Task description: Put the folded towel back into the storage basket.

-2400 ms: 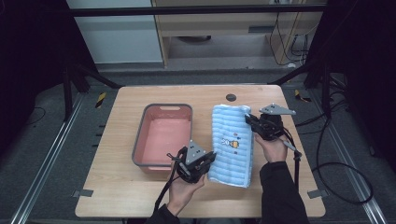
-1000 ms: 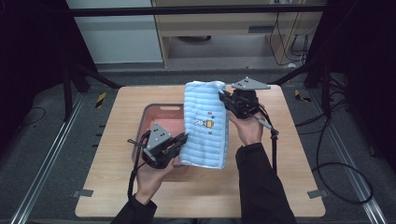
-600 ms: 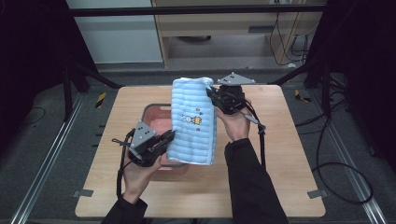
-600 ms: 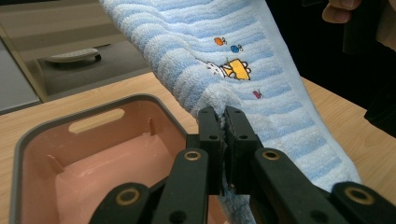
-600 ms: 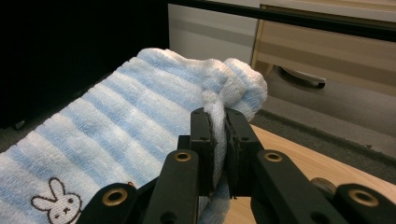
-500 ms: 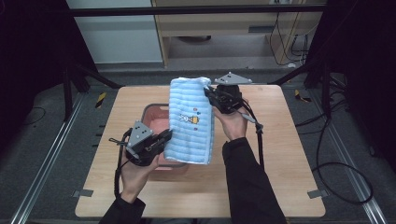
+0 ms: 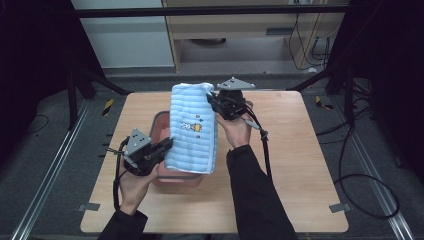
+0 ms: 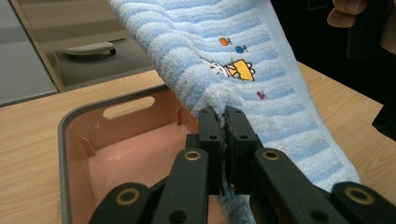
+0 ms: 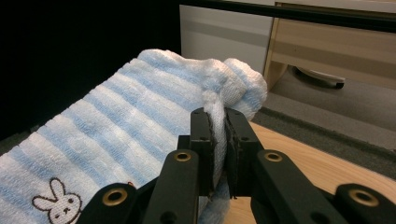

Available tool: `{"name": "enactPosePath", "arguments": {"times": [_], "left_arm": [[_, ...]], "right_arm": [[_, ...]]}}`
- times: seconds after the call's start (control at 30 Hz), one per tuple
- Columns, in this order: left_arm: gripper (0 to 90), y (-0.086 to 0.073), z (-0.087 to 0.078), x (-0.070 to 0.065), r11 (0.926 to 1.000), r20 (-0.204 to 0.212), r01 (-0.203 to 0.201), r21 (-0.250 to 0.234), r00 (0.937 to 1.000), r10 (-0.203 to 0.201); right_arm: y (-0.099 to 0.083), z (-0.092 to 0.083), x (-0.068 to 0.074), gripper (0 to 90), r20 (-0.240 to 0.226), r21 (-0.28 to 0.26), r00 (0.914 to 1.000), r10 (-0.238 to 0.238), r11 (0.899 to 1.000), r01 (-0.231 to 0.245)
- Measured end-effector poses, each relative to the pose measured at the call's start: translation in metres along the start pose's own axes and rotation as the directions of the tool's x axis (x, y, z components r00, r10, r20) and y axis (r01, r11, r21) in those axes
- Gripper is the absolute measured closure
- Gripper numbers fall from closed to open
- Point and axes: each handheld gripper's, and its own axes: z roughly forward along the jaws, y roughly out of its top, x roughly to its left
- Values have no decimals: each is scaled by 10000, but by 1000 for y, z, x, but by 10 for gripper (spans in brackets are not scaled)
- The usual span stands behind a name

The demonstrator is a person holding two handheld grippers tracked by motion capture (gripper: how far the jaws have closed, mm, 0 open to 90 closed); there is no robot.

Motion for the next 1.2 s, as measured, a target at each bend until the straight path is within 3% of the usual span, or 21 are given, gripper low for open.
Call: {"name": "enactPosePath", "arguments": {"times": [0.63, 1.07, 1.2], "left_arm": [[866, -4, -8, 29, 9996, -582, 298, 26, 9979, -296], [865, -20, 4, 44, 9972, -992, 458, 585, 9943, -399], [865, -25, 9, 45, 9964, -1032, 351, 777, 9943, -270]], "right_arm": [[2, 38, 18, 833, -338, 25, 9994, 84, 10000, -83], [-9, 65, 25, 832, -414, 340, 9991, -40, 9994, 54], [-14, 72, 26, 832, -435, 440, 9990, -141, 9989, 161]]}}
